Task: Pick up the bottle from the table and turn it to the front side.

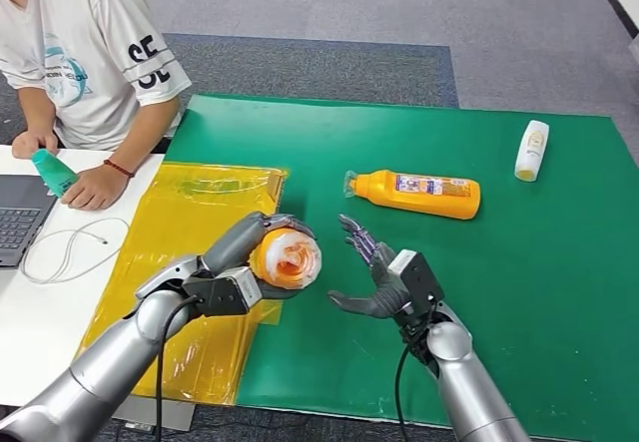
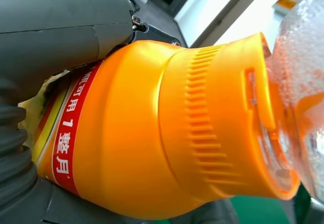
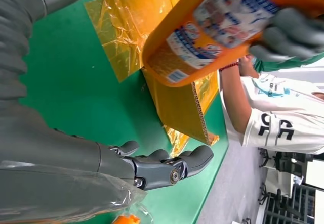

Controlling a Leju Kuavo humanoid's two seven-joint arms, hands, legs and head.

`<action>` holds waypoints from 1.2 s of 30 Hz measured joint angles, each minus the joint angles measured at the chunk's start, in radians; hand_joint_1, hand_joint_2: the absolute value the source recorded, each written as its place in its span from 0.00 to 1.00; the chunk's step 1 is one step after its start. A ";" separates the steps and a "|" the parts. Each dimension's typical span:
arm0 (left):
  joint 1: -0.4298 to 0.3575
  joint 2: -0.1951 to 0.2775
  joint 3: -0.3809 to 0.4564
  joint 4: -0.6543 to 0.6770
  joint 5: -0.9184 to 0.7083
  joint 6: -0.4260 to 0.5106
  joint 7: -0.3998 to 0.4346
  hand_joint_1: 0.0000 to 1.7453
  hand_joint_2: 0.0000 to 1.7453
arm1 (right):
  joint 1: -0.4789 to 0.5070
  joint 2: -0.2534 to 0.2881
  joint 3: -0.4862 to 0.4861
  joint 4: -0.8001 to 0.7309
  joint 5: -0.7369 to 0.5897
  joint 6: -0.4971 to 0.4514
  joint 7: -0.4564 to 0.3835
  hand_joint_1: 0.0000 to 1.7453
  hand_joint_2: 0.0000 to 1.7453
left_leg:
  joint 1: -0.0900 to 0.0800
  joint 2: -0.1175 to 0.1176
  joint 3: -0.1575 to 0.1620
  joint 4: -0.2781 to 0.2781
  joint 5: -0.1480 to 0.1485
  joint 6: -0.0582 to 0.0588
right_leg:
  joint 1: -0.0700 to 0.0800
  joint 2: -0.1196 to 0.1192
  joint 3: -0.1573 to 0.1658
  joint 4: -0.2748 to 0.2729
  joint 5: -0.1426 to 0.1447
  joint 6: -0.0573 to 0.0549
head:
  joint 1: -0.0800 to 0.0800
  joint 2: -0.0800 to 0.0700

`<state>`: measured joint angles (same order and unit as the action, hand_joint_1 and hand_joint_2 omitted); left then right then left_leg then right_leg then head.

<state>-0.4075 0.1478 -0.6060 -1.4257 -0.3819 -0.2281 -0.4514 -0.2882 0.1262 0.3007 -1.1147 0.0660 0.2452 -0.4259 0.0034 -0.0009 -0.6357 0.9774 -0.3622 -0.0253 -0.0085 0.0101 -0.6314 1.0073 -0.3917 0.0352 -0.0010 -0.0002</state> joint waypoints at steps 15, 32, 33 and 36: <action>-0.109 0.085 -0.036 0.093 0.245 -0.359 0.097 1.00 1.00 | -0.030 0.007 -0.001 0.019 0.018 0.005 -0.008 0.00 1.00 | 0.001 0.000 -0.001 0.000 0.002 -0.003 | 0.001 0.001 -0.002 0.001 0.002 -0.002 | 0.000 0.000; -0.482 0.280 -0.387 0.409 0.557 -0.578 0.340 1.00 1.00 | -0.115 0.033 0.000 0.058 0.035 -0.039 -0.019 0.00 1.00 | 0.003 0.000 -0.003 0.000 0.004 -0.005 | 0.003 0.000 -0.004 0.002 0.003 -0.004 | 0.000 0.000; -0.500 0.280 -0.409 0.417 0.556 -0.573 0.347 1.00 1.00 | -0.118 0.034 0.000 0.058 0.038 -0.042 -0.018 0.00 1.00 | 0.003 0.000 -0.003 0.000 0.004 -0.005 | 0.003 0.000 -0.004 0.002 0.003 -0.004 | 0.000 0.000; -0.546 0.278 -0.462 0.431 0.541 -0.545 0.355 1.00 1.00 | -0.124 0.035 0.000 0.056 0.044 -0.051 -0.013 0.00 1.00 | 0.003 0.000 -0.003 0.000 0.004 -0.006 | 0.003 0.000 -0.004 0.002 0.004 -0.004 | 0.000 0.000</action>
<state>-0.9537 0.4261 -1.0685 -0.9946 0.1591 -0.7735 -0.0968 -0.4126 0.1617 0.3005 -1.0586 0.1099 0.1943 -0.4390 0.0065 -0.0009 -0.6383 0.9774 -0.3577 -0.0308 -0.0054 0.0105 -0.6358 1.0091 -0.3881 0.0307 -0.0012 -0.0004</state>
